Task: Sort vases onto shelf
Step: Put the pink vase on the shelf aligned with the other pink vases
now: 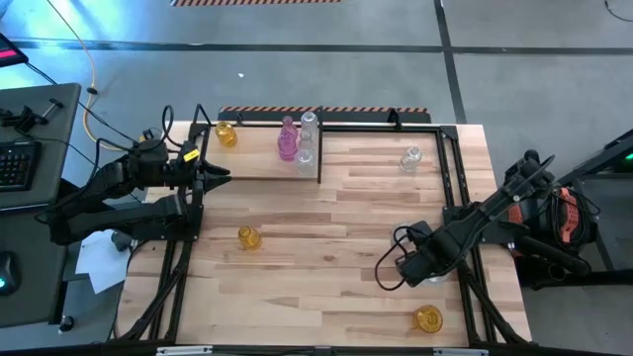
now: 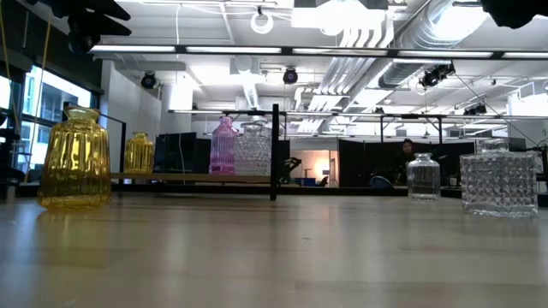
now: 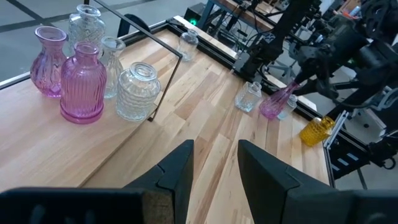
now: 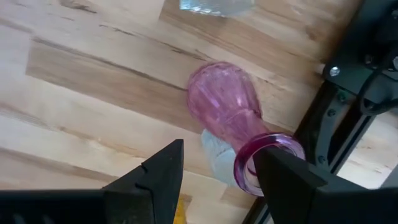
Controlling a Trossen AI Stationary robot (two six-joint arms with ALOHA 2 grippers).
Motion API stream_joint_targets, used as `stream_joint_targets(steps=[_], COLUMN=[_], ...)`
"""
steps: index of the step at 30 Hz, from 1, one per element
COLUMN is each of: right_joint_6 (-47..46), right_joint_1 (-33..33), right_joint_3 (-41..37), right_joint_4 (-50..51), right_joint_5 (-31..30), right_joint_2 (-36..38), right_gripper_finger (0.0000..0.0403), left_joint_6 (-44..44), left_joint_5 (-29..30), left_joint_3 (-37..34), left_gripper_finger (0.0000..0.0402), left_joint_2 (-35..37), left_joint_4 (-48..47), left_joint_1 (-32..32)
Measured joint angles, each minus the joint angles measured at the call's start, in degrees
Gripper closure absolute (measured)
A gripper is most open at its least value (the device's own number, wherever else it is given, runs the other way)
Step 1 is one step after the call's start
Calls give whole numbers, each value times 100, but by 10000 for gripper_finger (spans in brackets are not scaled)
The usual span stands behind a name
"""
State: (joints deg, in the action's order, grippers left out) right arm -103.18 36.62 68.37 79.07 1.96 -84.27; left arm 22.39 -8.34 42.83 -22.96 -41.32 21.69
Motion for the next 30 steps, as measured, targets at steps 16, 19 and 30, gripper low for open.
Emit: stream_joint_targets(steps=[16,19,30], right_joint_6=[369,385,1373], right_joint_1=[0,0,-630], right_joint_3=[-19,-21,218], right_joint_4=[-70,-159,-1694], right_joint_5=[148,151,-472], right_joint_2=[17,15,-82], right_gripper_finger=[390,376,393], left_joint_6=[11,97,151], left_joint_5=[-2,-11,-353], left_joint_3=[0,0,0], left_gripper_finger=[284,284,284], left_joint_2=[-2,-2,-2], left_joint_4=[2,1,2], left_joint_1=[1,2,2])
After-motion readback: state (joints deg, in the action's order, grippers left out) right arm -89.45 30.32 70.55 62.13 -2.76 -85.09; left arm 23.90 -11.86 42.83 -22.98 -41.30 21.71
